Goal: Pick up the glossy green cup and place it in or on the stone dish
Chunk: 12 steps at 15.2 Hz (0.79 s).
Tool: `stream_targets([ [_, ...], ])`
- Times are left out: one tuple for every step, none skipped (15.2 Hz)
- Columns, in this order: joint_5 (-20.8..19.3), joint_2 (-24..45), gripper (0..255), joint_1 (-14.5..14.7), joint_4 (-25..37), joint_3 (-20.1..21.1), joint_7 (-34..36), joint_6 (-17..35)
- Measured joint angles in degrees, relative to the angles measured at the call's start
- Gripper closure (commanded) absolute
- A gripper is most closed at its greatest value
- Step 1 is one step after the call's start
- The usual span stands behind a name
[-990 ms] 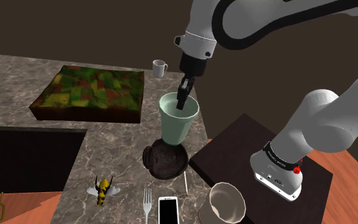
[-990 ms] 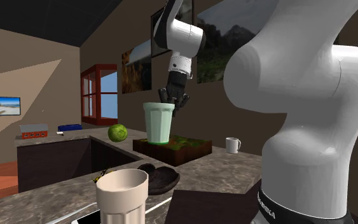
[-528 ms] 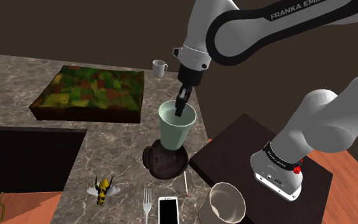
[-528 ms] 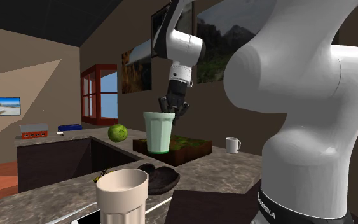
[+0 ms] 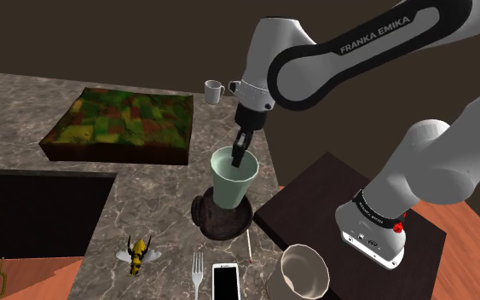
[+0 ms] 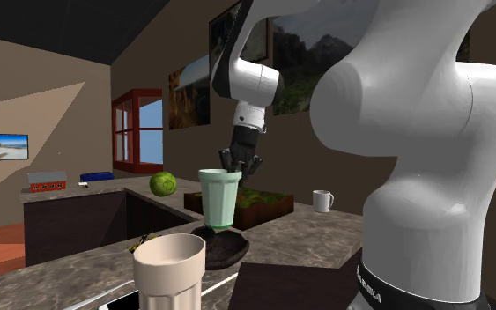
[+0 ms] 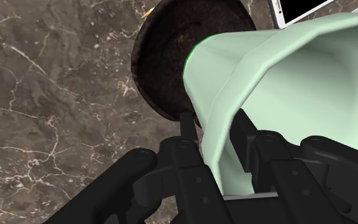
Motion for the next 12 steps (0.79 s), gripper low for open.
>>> stream_targets([
  [0.1, 0.7, 255, 0.0, -0.3, 0.0, -0.3, 0.9],
  [0.2, 1.2, 255, 0.0, -0.7, 0.1, -0.5, 1.8],
  [0.3, 1.5, 255, 0.0, -0.9, 0.1, -0.6, 2.3],
  [0.3, 1.6, 255, 0.1, -1.0, 0.2, -0.6, 2.5],
  [0.4, 1.7, 255, 0.1, -1.1, 0.2, -0.6, 2.7],
  [0.4, 1.8, 255, 0.1, -1.1, 0.2, -0.6, 2.8],
  [0.4, 1.8, 255, 0.1, -1.1, 0.2, -0.6, 2.9],
  [0.4, 1.8, 255, 0.1, -1.1, 0.2, -0.6, 2.9],
  [0.4, 1.8, 255, 0.1, -1.1, 0.2, -0.6, 2.9],
  [0.4, 1.8, 0, 0.1, -1.1, 0.2, -0.6, 2.9],
  [0.4, 1.8, 0, 0.1, -1.1, 0.2, -0.6, 2.9],
  [0.4, 1.8, 0, 0.1, -1.1, 0.2, -0.6, 2.9],
])
